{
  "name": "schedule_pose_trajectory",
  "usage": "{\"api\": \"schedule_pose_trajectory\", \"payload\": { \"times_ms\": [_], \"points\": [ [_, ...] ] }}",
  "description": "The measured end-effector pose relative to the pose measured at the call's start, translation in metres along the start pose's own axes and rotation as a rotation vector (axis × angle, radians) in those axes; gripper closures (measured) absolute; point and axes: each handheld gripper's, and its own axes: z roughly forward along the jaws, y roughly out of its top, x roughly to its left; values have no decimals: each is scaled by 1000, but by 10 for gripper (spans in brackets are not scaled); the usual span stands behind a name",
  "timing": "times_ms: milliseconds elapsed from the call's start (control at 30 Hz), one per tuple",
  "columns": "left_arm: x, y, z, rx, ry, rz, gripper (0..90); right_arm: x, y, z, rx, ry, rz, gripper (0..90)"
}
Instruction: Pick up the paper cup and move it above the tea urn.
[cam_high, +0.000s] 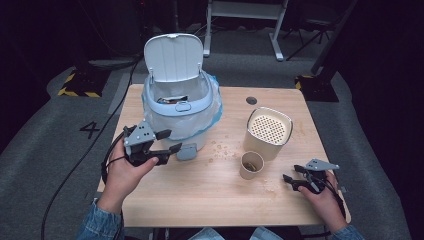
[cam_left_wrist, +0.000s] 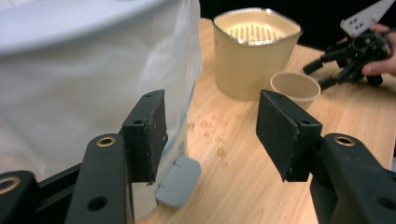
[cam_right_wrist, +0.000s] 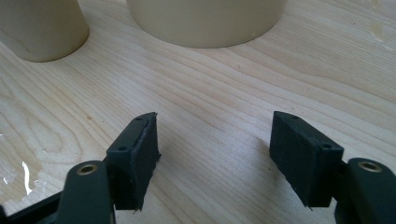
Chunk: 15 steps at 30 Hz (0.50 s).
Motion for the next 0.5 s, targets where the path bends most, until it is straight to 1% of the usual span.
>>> {"api": "schedule_pose_trajectory", "payload": {
  "times_ms": [33,100,133,233,333,367,433,467,500],
  "points": [
    [0,-4,0,5,0,-2,432,0,0,0,0,0,0,327],
    [0,-13,2,8,5,-21,420,0,0,1,2,3,-1,311],
    [0,-16,2,10,10,-24,413,0,1,1,3,2,-3,303],
    [4,-28,4,9,6,-54,414,1,1,1,6,3,-1,290],
    [6,-38,6,33,9,-70,412,1,1,2,6,2,-3,285],
    [6,-42,8,35,1,-84,410,1,1,2,6,1,-3,278],
    [6,-47,10,40,-9,-97,405,1,1,2,11,-8,5,250],
    [6,-51,12,46,-10,-110,402,1,1,2,12,-12,8,244],
    [7,-54,13,58,-4,-113,397,1,1,2,12,-13,10,241]
  ]
}}
